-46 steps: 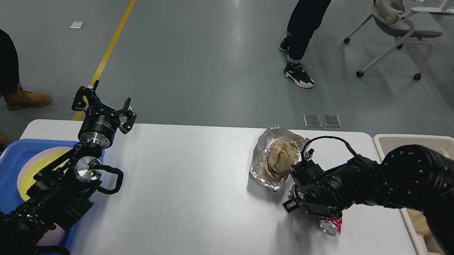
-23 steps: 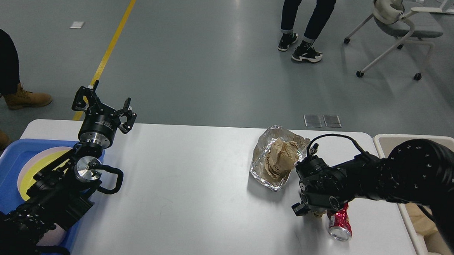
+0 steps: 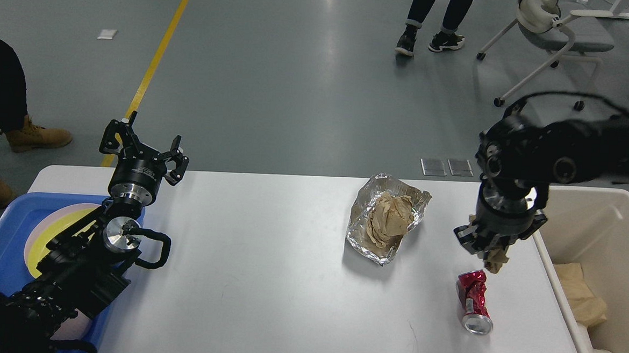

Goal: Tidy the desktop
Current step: 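Lift the crumpled paper and carry it over the bin, then lower the right gripper into the bin, release the paper, withdraw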

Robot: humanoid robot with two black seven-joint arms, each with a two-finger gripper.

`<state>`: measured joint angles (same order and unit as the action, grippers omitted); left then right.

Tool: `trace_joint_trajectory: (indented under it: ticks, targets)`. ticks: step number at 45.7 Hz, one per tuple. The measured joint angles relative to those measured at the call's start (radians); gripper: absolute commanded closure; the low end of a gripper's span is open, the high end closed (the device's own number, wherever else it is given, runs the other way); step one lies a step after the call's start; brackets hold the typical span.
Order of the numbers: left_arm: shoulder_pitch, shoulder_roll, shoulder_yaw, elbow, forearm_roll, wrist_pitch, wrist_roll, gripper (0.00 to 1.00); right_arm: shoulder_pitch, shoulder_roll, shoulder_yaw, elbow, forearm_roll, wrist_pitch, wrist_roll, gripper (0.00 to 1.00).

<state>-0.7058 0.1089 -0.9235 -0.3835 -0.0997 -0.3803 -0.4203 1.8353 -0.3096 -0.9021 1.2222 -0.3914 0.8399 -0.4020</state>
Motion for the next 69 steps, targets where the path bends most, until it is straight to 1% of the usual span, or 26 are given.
trace_joint_trajectory:
  ticks: [2, 5, 9, 15, 24, 31, 34, 38, 46, 49, 52, 55, 60, 64, 67, 69]
  targets:
    - [0.0, 0.0, 0.0, 0.0, 0.0, 0.0, 0.0, 0.04, 0.059, -0.045, -0.006, 0.007, 0.036, 0.062, 0.0, 1.0]
    - [0.0, 0.0, 0.0, 0.0, 0.0, 0.0, 0.0, 0.04, 0.139, -0.103, -0.022, 0.011, 0.091, 0.103, 0.0, 1.0]
    - [0.0, 0.0, 0.0, 0.0, 0.0, 0.0, 0.0, 0.04, 0.235, -0.16, -0.059, 0.01, 0.139, 0.117, 0.0, 1.0]
    - [0.0, 0.0, 0.0, 0.0, 0.0, 0.0, 0.0, 0.04, 0.339, -0.196, -0.138, 0.0, 0.186, 0.12, 0.0, 1.0]
    - [0.0, 0.0, 0.0, 0.0, 0.0, 0.0, 0.0, 0.04, 0.379, -0.206, -0.241, -0.054, 0.244, 0.12, -0.002, 1.0]
    - [0.0, 0.0, 0.0, 0.0, 0.0, 0.0, 0.0, 0.04, 0.391, -0.218, -0.286, -0.119, 0.248, 0.12, -0.004, 1.0]
    - [0.0, 0.0, 0.0, 0.0, 0.0, 0.0, 0.0, 0.04, 0.385, -0.238, -0.303, -0.169, 0.239, 0.12, -0.007, 1.0]
    - [0.0, 0.0, 0.0, 0.0, 0.0, 0.0, 0.0, 0.04, 0.322, -0.264, -0.324, -0.291, 0.215, 0.12, -0.01, 1.0]
    - [0.0, 0.0, 0.0, 0.0, 0.0, 0.0, 0.0, 0.04, 0.011, -0.277, -0.331, -0.602, 0.173, 0.12, -0.011, 1.0]
    - [0.0, 0.0, 0.0, 0.0, 0.0, 0.0, 0.0, 0.04, -0.131, -0.276, -0.331, -0.668, 0.17, 0.12, -0.011, 1.0]
    - [0.0, 0.0, 0.0, 0.0, 0.0, 0.0, 0.0, 0.04, -0.251, -0.267, -0.331, -0.694, 0.164, 0.115, -0.011, 1.0]
    - [0.0, 0.0, 0.0, 0.0, 0.0, 0.0, 0.0, 0.04, -0.366, -0.244, -0.328, -0.704, 0.147, 0.04, -0.011, 1.0]
    - [0.0, 0.0, 0.0, 0.0, 0.0, 0.0, 0.0, 0.04, -0.561, -0.179, -0.311, -0.704, 0.106, -0.195, -0.011, 1.0]
    - [0.0, 0.0, 0.0, 0.0, 0.0, 0.0, 0.0, 0.04, -0.678, -0.15, -0.275, -0.703, 0.069, -0.357, -0.01, 1.0]
    - [0.0, 0.0, 0.0, 0.0, 0.0, 0.0, 0.0, 0.04, -0.75, -0.134, -0.232, -0.706, 0.036, -0.443, -0.01, 1.0]
    - [0.0, 0.0, 0.0, 0.0, 0.0, 0.0, 0.0, 0.04, -0.787, -0.126, -0.202, -0.708, 0.011, -0.478, -0.009, 1.0]
